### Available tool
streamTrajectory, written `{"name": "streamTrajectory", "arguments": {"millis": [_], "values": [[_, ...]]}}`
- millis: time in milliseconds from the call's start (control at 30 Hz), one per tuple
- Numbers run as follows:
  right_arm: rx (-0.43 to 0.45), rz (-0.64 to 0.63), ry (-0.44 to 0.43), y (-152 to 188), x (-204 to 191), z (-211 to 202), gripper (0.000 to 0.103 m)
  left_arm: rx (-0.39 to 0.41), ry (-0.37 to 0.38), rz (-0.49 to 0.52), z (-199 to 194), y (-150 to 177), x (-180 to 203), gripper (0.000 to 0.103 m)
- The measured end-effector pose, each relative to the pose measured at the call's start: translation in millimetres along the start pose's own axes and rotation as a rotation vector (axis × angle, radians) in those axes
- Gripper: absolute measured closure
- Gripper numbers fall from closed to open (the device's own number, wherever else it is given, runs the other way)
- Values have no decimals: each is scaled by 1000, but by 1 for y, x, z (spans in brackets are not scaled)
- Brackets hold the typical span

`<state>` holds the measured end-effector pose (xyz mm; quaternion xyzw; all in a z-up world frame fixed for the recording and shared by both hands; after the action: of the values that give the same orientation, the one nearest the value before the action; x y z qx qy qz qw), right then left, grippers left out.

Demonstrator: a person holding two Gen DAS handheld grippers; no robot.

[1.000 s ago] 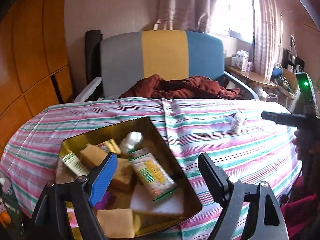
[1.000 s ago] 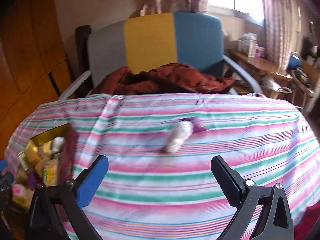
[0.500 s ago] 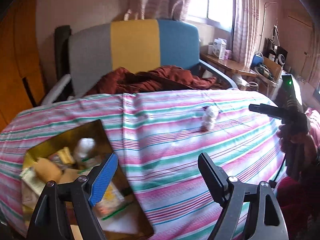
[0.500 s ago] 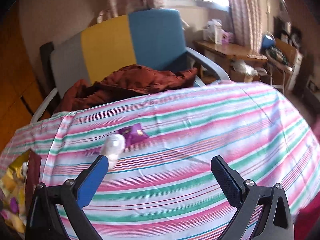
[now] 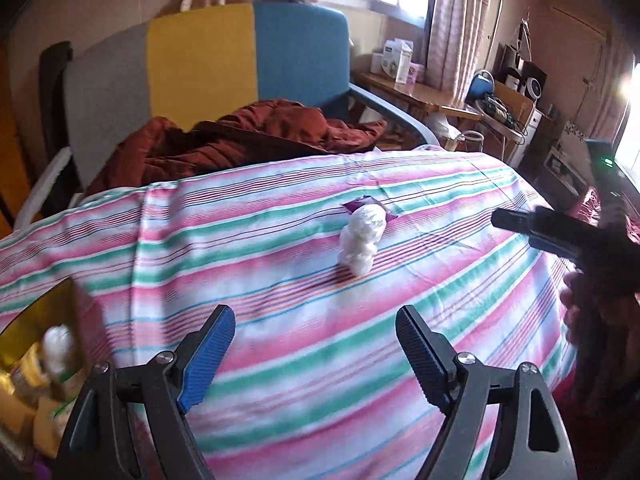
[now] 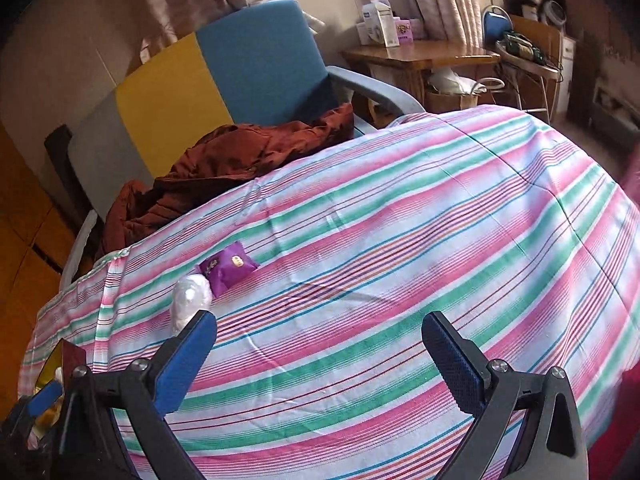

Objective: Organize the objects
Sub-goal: 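Reach the left tool to the wrapped clear ball and close on it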

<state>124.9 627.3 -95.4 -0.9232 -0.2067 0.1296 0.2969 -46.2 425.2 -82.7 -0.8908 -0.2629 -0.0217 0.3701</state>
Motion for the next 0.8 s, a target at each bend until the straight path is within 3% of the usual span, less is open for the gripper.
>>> {"name": "streamTrajectory", "arguments": {"millis": [333,400,533,633,700,800], "values": [[-19,23,-38,-1,1,1,0,-68,49,57,83,-37,14,20],[-25,17,-42,0,-1,2,0,-89,57,63,99,-41,16,28],[-33,11,-51,1,-3,3,0,-111,63,32,130,-48,12,33],[-41,5,-44,2,-3,6,0,-142,70,13,152,-48,9,48],[-46,0,-39,3,-4,8,0,-169,81,-6,162,-42,5,69],[-46,-20,-31,4,-6,9,0,-130,59,-20,149,-33,-1,70]]}}
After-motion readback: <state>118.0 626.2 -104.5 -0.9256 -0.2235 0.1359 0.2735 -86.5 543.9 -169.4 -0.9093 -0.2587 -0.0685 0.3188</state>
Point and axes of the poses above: each gripper's, at about its wrist camera, not at the fingertips, and z roughly the way its jaws point, x to its right, y to its underside, the point moved 8 cm from there along z, roughly the way its jaws point, and after that the axes turned 11 degrees about y, right-handed, at the moved point
